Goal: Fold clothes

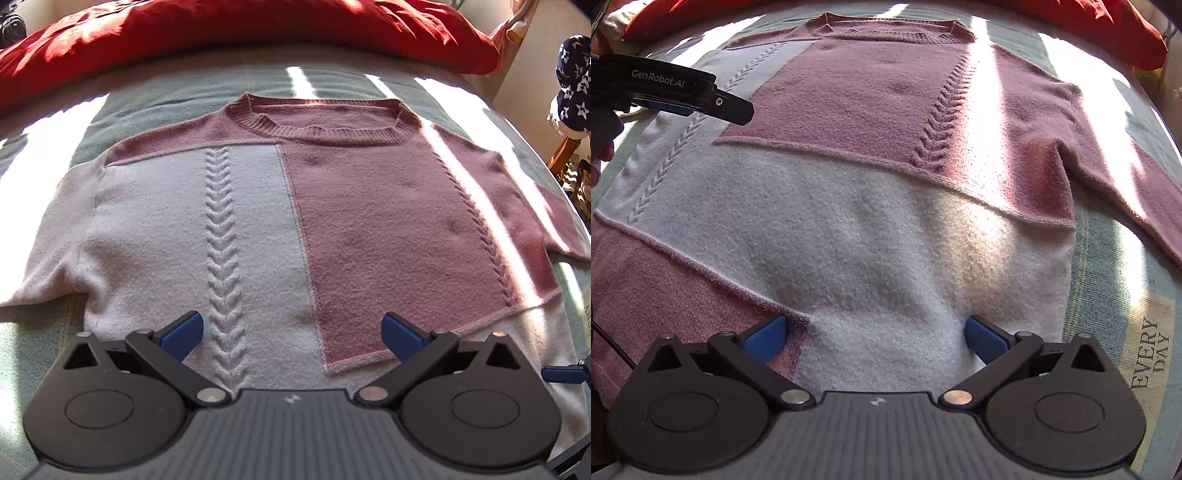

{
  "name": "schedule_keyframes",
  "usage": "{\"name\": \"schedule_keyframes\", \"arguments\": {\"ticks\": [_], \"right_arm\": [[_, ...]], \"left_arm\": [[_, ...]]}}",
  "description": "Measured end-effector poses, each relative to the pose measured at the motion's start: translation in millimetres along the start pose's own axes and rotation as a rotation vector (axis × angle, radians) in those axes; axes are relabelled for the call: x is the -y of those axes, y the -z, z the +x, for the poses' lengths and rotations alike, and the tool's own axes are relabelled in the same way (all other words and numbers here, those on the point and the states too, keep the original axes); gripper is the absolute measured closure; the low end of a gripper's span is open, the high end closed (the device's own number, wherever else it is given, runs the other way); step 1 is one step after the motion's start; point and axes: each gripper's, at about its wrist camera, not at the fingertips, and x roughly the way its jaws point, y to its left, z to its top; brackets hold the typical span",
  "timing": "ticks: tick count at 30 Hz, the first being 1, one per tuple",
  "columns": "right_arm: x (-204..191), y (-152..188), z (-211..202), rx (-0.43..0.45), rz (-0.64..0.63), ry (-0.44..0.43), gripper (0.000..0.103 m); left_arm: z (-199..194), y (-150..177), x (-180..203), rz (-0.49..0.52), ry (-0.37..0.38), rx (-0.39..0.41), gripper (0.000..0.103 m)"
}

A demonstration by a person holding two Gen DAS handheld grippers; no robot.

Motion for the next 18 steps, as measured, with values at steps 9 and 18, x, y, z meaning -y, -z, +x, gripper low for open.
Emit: {"name": "schedule_keyframes", "arguments": {"ticks": [9,18], "right_arm": [[2.1,0.0,0.0,0.0,0.003,-0.006,0.0],[3.8,-1.4,-5.2,0.011,0.016,-0.02,0.0]], "left_arm": [[-9.3,7.5,-13.4,-0.046,-0.024,-0.02,0.001],[2.9,-45.8,6.8,0.001,0.023,0.066,0.001]]}}
